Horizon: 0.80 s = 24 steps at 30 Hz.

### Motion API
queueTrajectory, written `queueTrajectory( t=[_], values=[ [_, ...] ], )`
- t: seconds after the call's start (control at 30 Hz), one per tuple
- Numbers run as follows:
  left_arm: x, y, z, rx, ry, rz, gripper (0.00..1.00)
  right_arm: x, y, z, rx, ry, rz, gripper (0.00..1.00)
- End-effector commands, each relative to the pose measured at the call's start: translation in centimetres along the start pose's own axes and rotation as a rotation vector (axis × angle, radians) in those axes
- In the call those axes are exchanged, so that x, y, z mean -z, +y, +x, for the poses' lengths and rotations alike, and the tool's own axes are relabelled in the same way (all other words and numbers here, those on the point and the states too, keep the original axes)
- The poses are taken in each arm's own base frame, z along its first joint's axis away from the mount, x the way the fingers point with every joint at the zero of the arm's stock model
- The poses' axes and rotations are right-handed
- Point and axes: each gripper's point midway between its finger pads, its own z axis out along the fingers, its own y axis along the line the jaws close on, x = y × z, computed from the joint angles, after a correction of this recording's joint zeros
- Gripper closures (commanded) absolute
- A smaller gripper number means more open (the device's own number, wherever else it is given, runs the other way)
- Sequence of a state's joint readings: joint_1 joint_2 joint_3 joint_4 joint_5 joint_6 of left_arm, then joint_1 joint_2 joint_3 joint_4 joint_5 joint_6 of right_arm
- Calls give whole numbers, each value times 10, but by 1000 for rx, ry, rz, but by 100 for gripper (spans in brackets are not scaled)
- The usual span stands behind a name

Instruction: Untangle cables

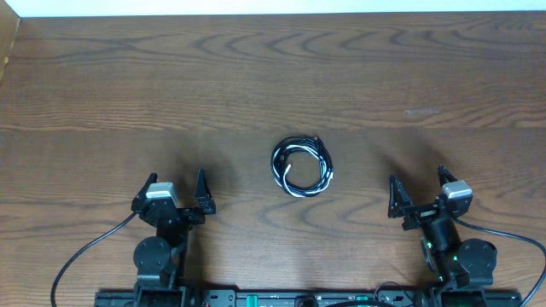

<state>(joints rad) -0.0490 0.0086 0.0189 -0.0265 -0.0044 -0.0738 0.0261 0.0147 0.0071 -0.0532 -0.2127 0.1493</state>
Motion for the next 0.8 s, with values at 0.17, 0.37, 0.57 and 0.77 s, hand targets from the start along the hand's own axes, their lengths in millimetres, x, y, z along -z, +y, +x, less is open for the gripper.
queueTrajectory(
  t=[0.17,0.37,0.57,0.77],
  values=[
    [-1,4,17,-17,55,-17,0,0,-1,1,-8,1,3,1],
    [-1,4,16,-16,49,-16,0,0,-6,0,-8,-3,31,1],
    [1,-19,9,2,33,112,0,1,5,-22,-48,-89,-26,1],
    [8,-31,-43,48,27,147,0,7,18,-68,-112,-145,-72,1]
  ],
)
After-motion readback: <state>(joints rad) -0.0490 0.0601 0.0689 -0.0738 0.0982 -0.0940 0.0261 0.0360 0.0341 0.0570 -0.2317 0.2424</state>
